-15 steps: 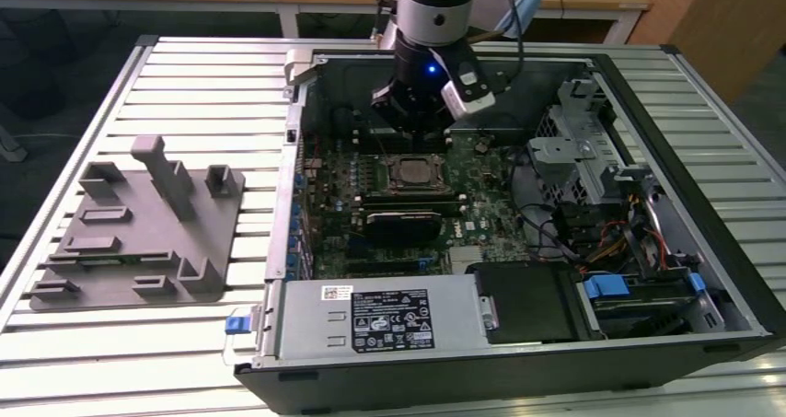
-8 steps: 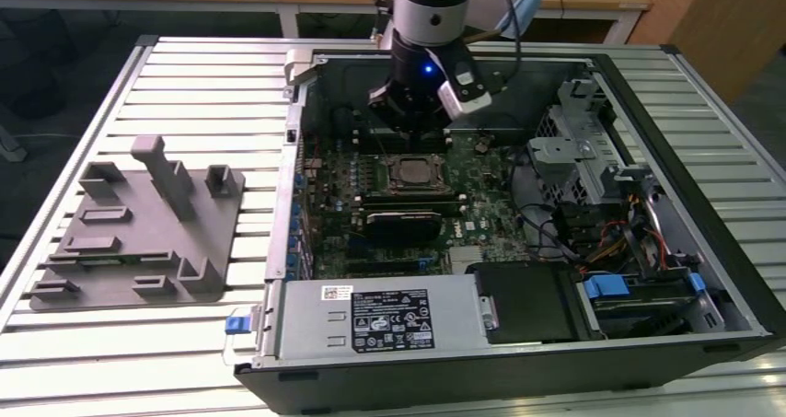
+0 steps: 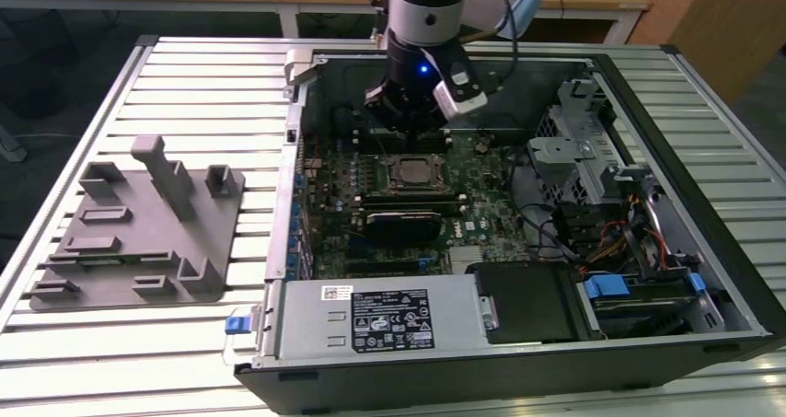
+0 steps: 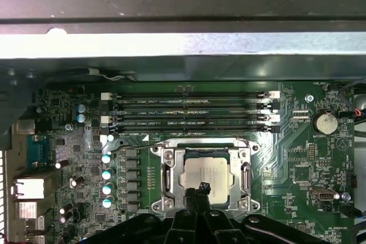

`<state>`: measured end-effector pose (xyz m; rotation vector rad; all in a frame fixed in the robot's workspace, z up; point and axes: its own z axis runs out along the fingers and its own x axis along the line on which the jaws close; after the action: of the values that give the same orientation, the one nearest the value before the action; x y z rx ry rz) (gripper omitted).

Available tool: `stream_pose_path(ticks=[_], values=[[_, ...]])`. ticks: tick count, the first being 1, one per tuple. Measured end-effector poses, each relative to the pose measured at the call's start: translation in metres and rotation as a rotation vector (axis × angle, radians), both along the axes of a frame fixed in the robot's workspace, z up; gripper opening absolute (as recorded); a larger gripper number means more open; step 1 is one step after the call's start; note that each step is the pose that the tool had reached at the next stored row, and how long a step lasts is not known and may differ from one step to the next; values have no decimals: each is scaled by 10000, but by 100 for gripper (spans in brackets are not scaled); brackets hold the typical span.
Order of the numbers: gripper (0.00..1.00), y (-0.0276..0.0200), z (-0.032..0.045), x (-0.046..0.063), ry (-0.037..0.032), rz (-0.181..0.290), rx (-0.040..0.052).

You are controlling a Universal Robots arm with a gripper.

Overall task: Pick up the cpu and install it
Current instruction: 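Install the first cpu locking lever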

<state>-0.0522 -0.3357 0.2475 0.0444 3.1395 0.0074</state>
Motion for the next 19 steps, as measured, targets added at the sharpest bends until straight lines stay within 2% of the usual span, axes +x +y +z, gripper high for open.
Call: stream_pose_path(ticks=[10, 19], values=[[11, 0, 0, -41, 0, 1, 42], [11, 0, 0, -138, -2, 1, 120]])
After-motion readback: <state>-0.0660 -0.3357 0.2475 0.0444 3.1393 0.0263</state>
